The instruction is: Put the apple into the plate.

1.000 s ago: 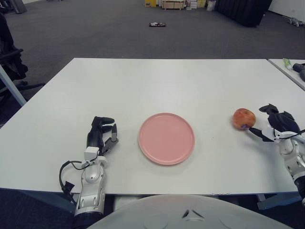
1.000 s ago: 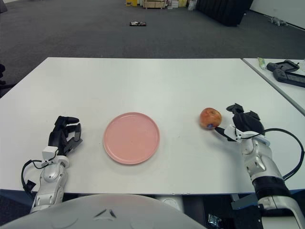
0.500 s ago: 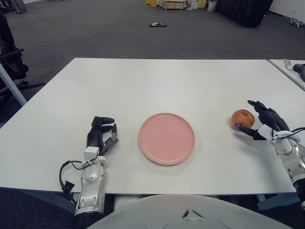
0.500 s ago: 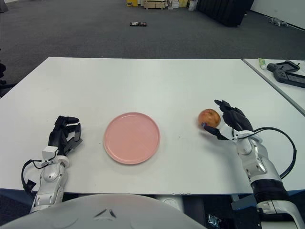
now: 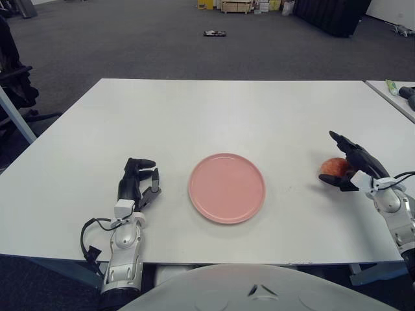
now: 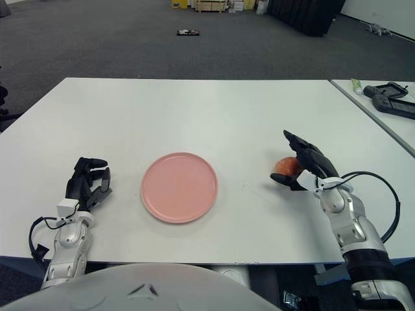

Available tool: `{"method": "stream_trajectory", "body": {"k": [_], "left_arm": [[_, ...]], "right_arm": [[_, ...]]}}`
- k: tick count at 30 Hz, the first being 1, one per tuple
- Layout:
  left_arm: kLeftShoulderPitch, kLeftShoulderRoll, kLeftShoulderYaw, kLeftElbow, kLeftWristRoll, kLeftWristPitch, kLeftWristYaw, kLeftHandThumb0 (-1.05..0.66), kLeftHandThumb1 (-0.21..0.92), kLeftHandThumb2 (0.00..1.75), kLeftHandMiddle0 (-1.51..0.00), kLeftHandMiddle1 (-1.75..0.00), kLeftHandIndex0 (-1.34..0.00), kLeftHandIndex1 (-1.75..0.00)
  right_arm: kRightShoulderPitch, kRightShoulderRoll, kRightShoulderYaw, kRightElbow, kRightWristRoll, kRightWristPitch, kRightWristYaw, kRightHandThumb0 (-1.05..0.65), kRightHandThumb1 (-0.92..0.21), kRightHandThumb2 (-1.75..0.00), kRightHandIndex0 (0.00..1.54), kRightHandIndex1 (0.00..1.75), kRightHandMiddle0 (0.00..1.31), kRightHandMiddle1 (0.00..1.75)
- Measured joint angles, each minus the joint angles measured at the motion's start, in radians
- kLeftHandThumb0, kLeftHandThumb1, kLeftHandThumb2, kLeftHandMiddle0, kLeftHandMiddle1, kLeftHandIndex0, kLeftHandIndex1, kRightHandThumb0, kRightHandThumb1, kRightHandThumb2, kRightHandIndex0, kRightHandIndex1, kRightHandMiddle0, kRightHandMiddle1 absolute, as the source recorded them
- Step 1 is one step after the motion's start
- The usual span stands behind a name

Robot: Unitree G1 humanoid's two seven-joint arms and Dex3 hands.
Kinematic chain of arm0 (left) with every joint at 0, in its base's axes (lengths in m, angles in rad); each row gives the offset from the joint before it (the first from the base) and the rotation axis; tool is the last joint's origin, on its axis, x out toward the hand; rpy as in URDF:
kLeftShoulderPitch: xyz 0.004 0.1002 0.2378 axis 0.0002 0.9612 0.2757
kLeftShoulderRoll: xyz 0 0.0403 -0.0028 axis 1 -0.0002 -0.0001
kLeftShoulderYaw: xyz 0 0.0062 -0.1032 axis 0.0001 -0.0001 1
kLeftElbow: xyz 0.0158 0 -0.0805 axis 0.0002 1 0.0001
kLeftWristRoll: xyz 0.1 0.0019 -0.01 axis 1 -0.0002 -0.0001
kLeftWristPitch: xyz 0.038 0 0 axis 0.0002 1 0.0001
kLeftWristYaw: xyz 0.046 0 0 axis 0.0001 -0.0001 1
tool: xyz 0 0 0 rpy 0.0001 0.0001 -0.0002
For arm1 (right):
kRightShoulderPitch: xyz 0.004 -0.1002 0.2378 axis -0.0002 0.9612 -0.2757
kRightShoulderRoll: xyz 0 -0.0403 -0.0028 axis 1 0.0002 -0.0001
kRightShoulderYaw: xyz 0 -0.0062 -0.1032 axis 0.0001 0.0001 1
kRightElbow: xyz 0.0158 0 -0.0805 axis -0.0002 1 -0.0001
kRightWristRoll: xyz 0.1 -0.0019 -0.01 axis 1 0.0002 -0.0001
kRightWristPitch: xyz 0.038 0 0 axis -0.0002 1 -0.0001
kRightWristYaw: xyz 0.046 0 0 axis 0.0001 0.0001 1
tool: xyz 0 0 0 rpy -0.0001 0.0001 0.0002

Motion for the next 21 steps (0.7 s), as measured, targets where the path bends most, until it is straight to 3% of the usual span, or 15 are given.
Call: {"method": "stream_trajectory", "body": {"k": [21], "left_arm": [[-0.001, 0.0, 0.0, -0.001, 0.001, 0.003, 0.001, -0.38, 0.72, 0.8, -0.56, -1.65, -0.31, -1.75]], "right_arm": [[-0.018, 0.029, -0.001, -0.039, -0.008, 0.013, 0.037, -1.05, -0.7, -0.45, 0.0, 0.0, 0.0, 0.0]]}}
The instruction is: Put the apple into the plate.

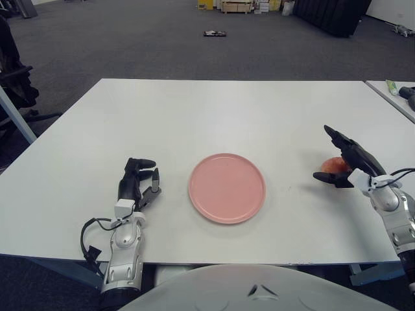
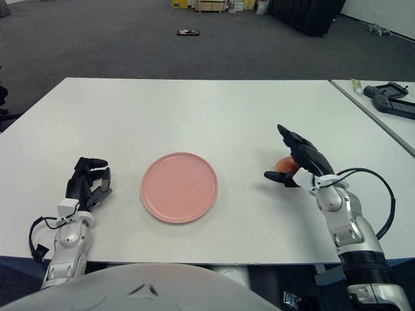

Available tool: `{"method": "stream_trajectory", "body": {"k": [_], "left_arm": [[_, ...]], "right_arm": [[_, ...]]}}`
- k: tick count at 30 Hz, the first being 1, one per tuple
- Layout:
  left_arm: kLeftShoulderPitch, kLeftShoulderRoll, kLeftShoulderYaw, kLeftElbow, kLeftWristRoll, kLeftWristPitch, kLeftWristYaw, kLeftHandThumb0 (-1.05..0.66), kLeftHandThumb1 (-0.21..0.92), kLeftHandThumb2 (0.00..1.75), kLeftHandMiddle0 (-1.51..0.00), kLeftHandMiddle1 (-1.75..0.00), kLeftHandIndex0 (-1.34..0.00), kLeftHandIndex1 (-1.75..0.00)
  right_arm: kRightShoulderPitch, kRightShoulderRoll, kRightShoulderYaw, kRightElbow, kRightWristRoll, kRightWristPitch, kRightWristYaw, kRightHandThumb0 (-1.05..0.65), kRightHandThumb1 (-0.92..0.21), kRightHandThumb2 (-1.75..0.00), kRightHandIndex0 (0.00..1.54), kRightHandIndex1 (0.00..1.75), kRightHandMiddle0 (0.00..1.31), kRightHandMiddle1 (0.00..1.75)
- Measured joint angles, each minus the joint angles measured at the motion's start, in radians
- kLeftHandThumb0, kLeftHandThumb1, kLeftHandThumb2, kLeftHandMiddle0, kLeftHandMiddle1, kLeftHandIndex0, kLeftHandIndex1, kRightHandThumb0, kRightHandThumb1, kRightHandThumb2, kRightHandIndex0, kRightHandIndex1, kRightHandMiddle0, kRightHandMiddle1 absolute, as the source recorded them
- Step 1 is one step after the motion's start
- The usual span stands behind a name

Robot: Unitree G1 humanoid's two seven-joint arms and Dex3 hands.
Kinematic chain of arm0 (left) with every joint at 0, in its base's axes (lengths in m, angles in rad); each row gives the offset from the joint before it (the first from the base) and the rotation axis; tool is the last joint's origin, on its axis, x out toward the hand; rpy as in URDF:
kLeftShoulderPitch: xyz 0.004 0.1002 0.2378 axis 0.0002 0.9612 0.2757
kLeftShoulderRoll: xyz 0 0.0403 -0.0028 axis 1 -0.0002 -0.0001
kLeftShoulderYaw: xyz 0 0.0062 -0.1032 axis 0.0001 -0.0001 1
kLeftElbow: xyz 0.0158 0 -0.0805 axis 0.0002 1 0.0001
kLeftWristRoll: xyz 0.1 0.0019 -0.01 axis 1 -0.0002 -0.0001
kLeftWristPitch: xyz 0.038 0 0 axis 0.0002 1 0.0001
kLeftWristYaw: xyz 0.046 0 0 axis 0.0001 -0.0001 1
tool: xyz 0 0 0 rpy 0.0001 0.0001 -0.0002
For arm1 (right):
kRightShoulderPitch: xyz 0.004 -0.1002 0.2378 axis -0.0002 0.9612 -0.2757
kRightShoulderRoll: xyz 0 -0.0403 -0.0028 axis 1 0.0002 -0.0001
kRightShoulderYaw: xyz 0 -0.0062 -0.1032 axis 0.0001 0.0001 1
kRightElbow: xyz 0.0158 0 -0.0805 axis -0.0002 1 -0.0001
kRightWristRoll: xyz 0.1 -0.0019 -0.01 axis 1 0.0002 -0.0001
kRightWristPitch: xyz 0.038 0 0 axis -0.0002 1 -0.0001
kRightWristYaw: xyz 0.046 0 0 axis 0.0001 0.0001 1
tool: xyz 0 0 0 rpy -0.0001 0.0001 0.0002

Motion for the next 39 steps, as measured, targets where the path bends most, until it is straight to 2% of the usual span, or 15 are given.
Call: {"method": "stream_trajectory", "body": {"k": [8, 22, 28, 32, 39], "left_arm": [[0.0, -0.001, 0.0, 0.0, -0.001, -0.004, 0.001, -0.37, 0.73, 0.79, -0.54, -1.67, -0.31, -1.75], [0.002, 0.0, 0.002, -0.001, 0.0, -0.004, 0.001, -0.37, 0.73, 0.79, -0.56, -1.65, -0.31, -1.75], [0.003, 0.0, 0.002, -0.004, 0.003, 0.001, 0.001, -0.38, 0.73, 0.79, -0.54, -1.66, -0.31, -1.75], [0.003, 0.001, 0.003, -0.007, 0.003, 0.009, 0.001, -0.38, 0.73, 0.79, -0.52, -1.67, -0.31, -1.75], [0.003, 0.002, 0.007, -0.011, -0.002, 0.017, 0.0, -0.37, 0.74, 0.78, -0.52, -1.68, -0.3, -1.75]], "right_arm": [[-0.031, 0.0, 0.007, 0.036, -0.003, 0.004, 0.012, -1.02, -0.69, -0.45, 0.0, 0.0, 0.0, 0.0], [-0.037, 0.0, 0.007, 0.075, -0.011, 0.026, 0.005, -0.98, -0.7, -0.47, 0.0, 0.0, 0.0, 0.0], [-0.04, 0.0, 0.001, 0.112, -0.032, 0.069, -0.013, -0.97, -0.7, -0.48, 0.0, 0.0, 0.0, 0.0], [-0.059, -0.001, 0.0, 0.175, -0.038, 0.075, -0.033, -0.96, -0.7, -0.48, 0.0, 0.0, 0.0, 0.0], [-0.138, -0.012, 0.016, 0.424, -0.05, 0.018, -0.09, -0.94, -0.69, -0.49, 0.0, 0.0, 0.0, 0.0]]}}
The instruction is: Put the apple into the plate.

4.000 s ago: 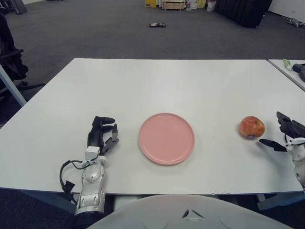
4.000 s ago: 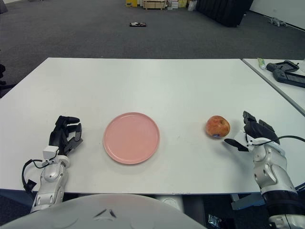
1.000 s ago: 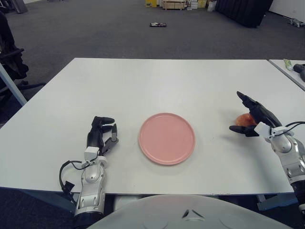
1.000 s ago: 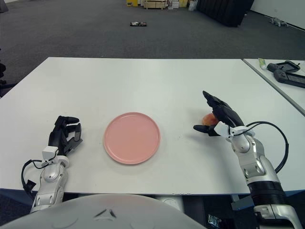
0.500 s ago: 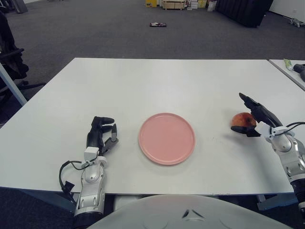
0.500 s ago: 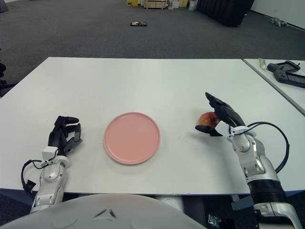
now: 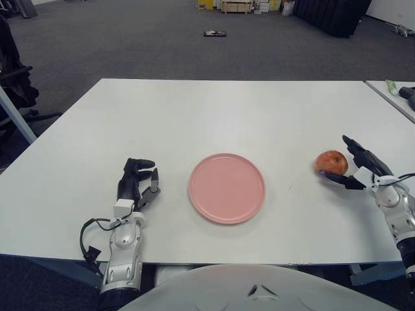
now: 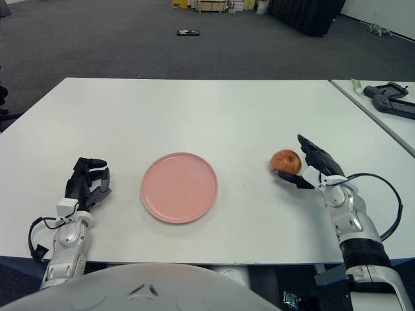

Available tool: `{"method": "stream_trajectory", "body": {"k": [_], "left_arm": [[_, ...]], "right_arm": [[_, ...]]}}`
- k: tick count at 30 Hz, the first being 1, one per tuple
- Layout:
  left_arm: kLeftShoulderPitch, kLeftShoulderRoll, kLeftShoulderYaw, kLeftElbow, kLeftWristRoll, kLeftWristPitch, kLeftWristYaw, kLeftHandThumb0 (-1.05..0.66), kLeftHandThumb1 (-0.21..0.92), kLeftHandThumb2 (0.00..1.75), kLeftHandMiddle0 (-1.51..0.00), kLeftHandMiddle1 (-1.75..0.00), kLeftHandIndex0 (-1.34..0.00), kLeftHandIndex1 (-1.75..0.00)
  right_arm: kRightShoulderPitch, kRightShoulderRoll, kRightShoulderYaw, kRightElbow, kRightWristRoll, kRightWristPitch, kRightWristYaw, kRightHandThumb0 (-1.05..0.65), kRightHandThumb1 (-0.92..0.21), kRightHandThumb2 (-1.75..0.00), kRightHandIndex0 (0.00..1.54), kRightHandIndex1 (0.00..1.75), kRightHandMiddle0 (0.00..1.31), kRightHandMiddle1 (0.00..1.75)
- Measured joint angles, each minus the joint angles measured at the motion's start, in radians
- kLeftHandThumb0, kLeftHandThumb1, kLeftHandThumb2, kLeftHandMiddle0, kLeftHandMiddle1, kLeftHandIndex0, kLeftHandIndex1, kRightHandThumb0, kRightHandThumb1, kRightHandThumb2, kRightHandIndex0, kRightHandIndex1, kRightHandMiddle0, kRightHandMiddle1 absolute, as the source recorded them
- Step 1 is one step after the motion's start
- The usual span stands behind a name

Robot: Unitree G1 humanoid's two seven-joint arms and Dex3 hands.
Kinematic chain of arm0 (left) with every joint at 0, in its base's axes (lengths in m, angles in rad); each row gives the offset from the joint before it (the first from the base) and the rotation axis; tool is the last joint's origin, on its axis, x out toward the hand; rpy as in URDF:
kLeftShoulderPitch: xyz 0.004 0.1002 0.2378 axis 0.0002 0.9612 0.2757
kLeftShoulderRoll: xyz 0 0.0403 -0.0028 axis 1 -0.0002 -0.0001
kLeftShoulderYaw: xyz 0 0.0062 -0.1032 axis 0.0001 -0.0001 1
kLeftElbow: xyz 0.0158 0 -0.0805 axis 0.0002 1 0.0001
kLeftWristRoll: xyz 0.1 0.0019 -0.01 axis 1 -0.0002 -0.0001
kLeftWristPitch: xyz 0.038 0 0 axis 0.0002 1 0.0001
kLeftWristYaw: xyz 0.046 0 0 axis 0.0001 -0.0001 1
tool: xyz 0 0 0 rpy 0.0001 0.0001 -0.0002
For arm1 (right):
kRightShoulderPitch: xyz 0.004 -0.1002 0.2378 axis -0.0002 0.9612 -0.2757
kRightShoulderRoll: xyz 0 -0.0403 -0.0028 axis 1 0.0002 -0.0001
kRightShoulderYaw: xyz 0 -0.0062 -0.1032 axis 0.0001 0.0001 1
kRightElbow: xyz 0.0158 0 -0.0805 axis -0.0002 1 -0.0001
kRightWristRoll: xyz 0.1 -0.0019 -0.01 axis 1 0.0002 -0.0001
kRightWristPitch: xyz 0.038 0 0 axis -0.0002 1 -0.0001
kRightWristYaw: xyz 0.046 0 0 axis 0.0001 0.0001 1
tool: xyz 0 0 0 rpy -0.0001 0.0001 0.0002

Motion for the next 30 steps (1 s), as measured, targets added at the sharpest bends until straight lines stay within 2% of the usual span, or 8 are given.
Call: {"method": "stream_trajectory", "body": {"k": [4, 15, 30], "left_arm": [[0.0, 0.001, 0.001, 0.0, -0.004, 0.0, -0.001, -0.37, 0.74, 0.78, -0.53, -1.68, -0.3, -1.75], [0.0, 0.004, 0.001, 0.001, -0.004, 0.0, -0.001, -0.38, 0.73, 0.79, -0.55, -1.67, -0.31, -1.75], [0.0, 0.004, 0.001, 0.001, -0.001, -0.002, -0.001, -0.38, 0.72, 0.81, -0.57, -1.66, -0.32, -1.75]], "right_arm": [[-0.045, -0.004, 0.024, 0.138, -0.007, -0.037, -0.032, -0.93, -0.68, -0.49, 0.0, 0.0, 0.0, 0.0], [-0.123, -0.005, 0.081, 0.297, -0.016, -0.107, -0.059, -0.89, -0.66, -0.54, 0.0, 0.0, 0.0, 0.0], [-0.187, -0.005, 0.127, 0.381, -0.013, -0.156, -0.04, -0.87, -0.63, -0.61, 0.0, 0.0, 0.0, 0.0]]}}
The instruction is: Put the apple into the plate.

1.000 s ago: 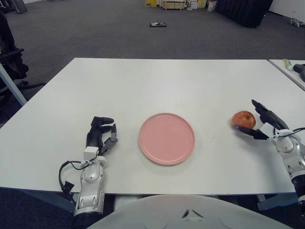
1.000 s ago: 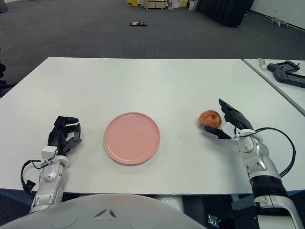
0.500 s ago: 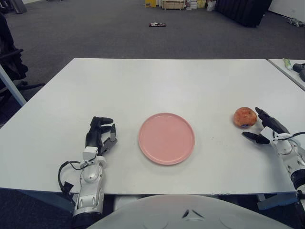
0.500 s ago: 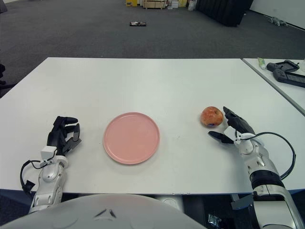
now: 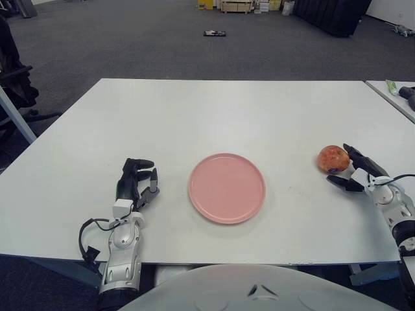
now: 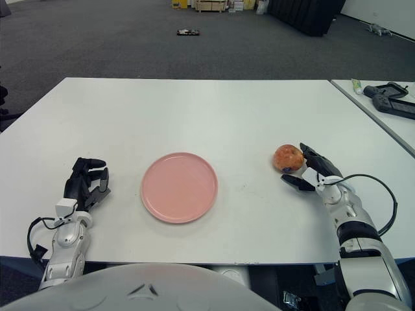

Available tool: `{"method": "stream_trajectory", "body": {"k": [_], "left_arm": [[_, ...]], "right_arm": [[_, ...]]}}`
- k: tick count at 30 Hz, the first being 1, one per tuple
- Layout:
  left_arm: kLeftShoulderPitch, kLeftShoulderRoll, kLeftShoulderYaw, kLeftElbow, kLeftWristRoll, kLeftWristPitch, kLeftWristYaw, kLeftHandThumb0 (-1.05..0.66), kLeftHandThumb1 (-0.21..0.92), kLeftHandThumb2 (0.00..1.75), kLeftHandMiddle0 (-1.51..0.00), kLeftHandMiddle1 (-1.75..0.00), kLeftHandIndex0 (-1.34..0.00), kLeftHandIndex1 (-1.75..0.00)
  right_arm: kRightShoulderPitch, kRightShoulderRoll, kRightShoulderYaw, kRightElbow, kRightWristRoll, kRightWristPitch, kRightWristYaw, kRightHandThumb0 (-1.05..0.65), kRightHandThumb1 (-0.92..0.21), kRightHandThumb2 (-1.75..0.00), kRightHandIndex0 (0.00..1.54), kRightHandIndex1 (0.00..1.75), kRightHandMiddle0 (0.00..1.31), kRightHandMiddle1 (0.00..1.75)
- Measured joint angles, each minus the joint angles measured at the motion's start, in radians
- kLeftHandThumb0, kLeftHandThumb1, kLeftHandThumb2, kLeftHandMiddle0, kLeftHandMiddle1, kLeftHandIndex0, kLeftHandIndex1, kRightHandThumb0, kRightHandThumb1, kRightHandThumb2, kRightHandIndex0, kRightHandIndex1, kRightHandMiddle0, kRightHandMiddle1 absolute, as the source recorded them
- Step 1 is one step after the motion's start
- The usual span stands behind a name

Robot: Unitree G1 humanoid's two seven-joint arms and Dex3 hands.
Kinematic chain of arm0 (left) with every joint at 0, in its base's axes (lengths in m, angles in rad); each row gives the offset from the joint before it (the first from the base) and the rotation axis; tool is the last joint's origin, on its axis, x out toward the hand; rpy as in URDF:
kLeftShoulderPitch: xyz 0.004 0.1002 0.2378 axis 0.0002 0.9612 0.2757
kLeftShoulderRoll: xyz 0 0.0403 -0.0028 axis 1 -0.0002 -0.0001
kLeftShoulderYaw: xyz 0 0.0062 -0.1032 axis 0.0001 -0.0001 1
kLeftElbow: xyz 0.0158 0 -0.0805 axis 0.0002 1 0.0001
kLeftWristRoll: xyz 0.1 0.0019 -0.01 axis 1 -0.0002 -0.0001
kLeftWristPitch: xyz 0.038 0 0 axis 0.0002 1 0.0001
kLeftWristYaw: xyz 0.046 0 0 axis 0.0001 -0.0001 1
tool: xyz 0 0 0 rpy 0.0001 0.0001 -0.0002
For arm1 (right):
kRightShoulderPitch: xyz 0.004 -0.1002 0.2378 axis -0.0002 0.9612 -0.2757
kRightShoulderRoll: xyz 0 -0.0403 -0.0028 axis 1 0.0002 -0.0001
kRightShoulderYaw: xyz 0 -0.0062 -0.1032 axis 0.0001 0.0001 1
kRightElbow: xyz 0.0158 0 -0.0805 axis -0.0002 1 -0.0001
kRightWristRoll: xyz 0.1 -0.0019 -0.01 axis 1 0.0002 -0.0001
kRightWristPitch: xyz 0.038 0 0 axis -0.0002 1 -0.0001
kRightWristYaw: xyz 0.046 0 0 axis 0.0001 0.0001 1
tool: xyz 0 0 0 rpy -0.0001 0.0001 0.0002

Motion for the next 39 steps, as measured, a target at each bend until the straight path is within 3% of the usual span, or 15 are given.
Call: {"method": "stream_trajectory", "body": {"k": [19, 31, 37, 39], "left_arm": [[0.0, -0.001, 0.0, 0.01, -0.012, -0.018, -0.004, -0.38, 0.69, 0.84, -0.57, -1.67, -0.33, -1.75], [0.0, -0.005, 0.004, 0.013, -0.016, -0.028, -0.004, -0.37, 0.73, 0.79, -0.55, -1.67, -0.31, -1.75], [0.0, -0.005, 0.005, 0.012, -0.015, -0.03, -0.004, -0.37, 0.73, 0.79, -0.55, -1.67, -0.31, -1.75], [0.0, -0.005, 0.005, 0.012, -0.012, -0.029, -0.004, -0.37, 0.73, 0.79, -0.55, -1.66, -0.31, -1.75]], "right_arm": [[-0.031, 0.0, 0.051, 0.0, -0.009, -0.052, 0.03, -0.96, -0.63, -0.58, 0.0, 0.0, 0.0, 0.0], [-0.104, 0.03, 0.096, 0.0, -0.017, -0.074, 0.036, -0.92, -0.61, -0.61, 0.0, 0.0, 0.0, 0.0], [-0.107, 0.049, 0.106, -0.029, -0.019, -0.077, 0.033, -0.87, -0.57, -0.7, 0.01, 0.01, 0.0, 0.12], [-0.107, 0.053, 0.108, -0.037, -0.02, -0.076, 0.032, -0.83, -0.55, -0.73, 0.01, 0.16, 0.0, 0.29]]}}
